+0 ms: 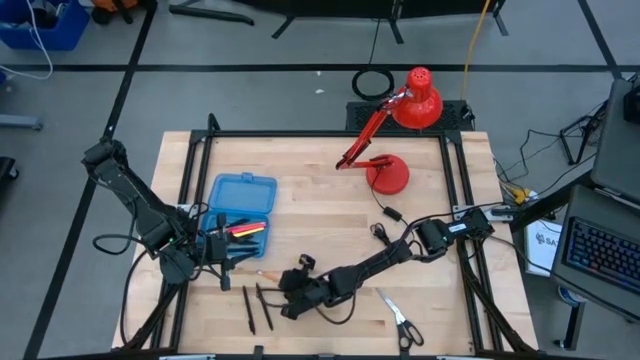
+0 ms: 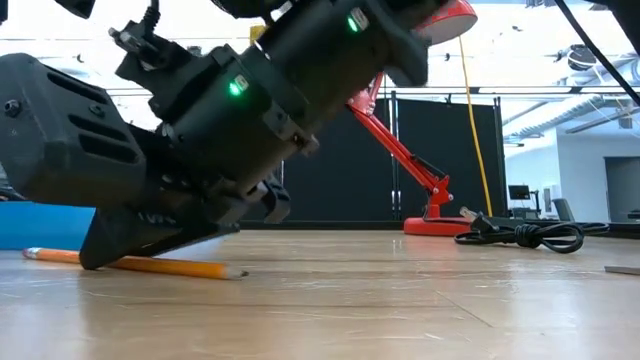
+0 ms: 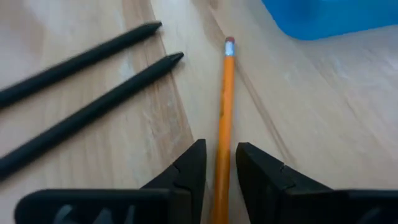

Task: Pick & place school supplies into a supply box
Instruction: Put the yellow pencil into the blue supply box

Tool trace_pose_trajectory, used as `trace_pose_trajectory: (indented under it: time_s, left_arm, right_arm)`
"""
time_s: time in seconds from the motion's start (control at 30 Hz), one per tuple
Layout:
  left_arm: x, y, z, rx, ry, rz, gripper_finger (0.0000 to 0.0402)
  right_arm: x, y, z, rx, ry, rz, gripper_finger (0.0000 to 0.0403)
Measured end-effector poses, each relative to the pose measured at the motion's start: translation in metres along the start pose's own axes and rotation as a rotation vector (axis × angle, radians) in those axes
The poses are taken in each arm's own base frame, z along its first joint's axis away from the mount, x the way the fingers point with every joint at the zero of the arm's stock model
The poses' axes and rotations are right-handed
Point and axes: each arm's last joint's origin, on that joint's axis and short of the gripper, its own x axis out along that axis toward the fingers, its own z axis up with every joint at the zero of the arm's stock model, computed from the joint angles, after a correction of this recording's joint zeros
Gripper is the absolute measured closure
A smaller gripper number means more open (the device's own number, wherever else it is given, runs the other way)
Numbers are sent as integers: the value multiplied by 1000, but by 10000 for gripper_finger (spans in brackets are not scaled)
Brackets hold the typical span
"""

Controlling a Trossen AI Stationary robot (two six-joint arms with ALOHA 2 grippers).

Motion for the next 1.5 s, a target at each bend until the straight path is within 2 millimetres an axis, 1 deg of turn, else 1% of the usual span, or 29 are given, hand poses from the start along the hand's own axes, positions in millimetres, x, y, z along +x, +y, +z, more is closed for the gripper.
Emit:
trace_pose_trajectory:
  time_s: [0.17,0.27,0.43,0.53,0.8,1.17,1.27,1.43,1.5]
  left_arm:
    - [0,0,0,0,0,0,295]
    - [0,0,0,0,0,-1,295]
    - [0,0,-1,7,6,0,295]
    - [0,0,-1,7,6,0,295]
    - [0,0,-1,5,7,0,295]
    - [0,0,-1,9,6,2,295]
    - [1,1,-1,8,7,6,295]
    - [1,1,-1,7,8,10,295]
    - [1,1,-1,8,8,10,295]
  right_arm:
    - [8,-5,-14,70,-104,63,332]
    - [7,-8,-18,39,-141,82,332]
    - [8,-13,-26,103,-176,116,332]
    - [9,-14,-29,80,-205,130,332]
    - [7,-11,-32,51,-234,124,332]
    - [9,-14,-29,-8,-232,140,334]
    - [9,-15,-30,-19,-227,137,346]
    - [11,-18,-28,-24,-211,146,388]
    - [11,-18,-27,-24,-206,161,392]
